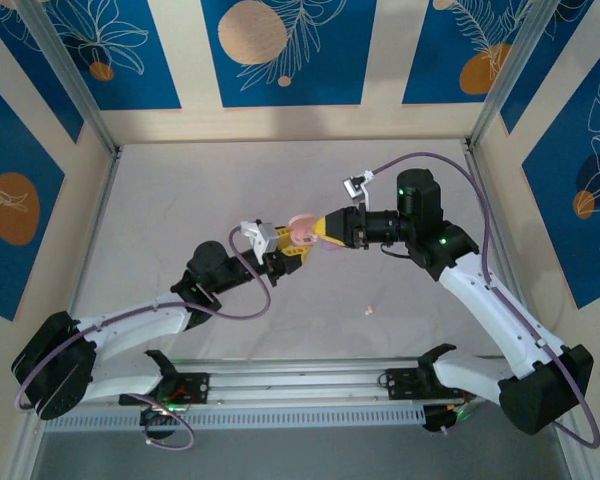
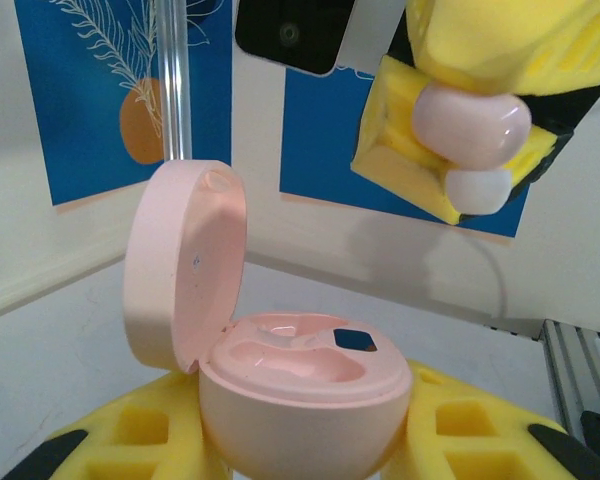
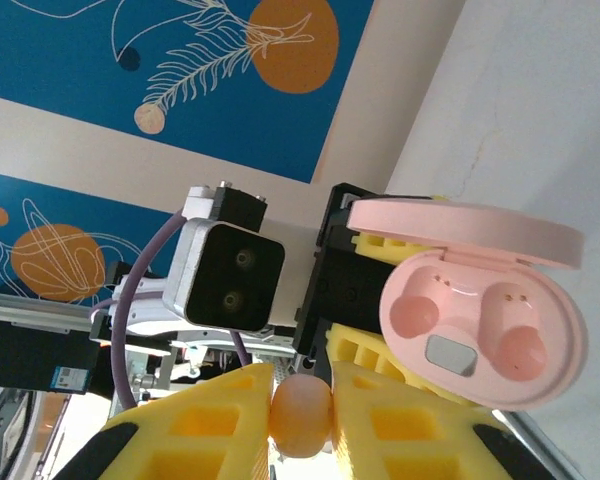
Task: Insert the wireless bluetooth earbuds into the charging case
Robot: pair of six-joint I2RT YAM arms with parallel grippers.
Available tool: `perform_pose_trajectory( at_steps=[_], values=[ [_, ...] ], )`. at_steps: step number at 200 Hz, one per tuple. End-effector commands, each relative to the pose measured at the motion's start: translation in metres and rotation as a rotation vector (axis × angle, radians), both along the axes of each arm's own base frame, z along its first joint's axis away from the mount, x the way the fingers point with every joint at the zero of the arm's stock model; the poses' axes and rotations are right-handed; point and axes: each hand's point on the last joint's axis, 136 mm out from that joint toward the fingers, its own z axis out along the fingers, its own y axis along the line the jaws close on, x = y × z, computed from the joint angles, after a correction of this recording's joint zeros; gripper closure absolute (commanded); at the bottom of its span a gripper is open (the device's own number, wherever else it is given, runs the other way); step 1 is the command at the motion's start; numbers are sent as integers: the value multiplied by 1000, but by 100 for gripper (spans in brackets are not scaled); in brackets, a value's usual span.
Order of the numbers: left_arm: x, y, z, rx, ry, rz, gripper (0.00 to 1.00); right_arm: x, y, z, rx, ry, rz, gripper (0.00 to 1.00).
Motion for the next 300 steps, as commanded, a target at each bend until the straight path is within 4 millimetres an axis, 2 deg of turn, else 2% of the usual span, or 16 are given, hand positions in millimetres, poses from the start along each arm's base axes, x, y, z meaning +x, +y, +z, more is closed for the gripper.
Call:
perform_pose_trajectory(
  at_steps=[1, 90, 209, 300],
  values=[
    [-8, -1, 9, -35, -21, -33, 82, 0, 1, 16, 18, -92, -21, 79],
    [-10, -3, 12, -41, -25, -37, 82, 4, 7, -1, -73, -117, -78, 79],
    [-13, -4, 15, -40, -32, -49, 82, 5, 19, -7, -82, -127, -72, 79],
    [-17, -5, 17, -40, -41, -57, 82, 10, 23, -23, -136, -114, -83, 79]
  ],
)
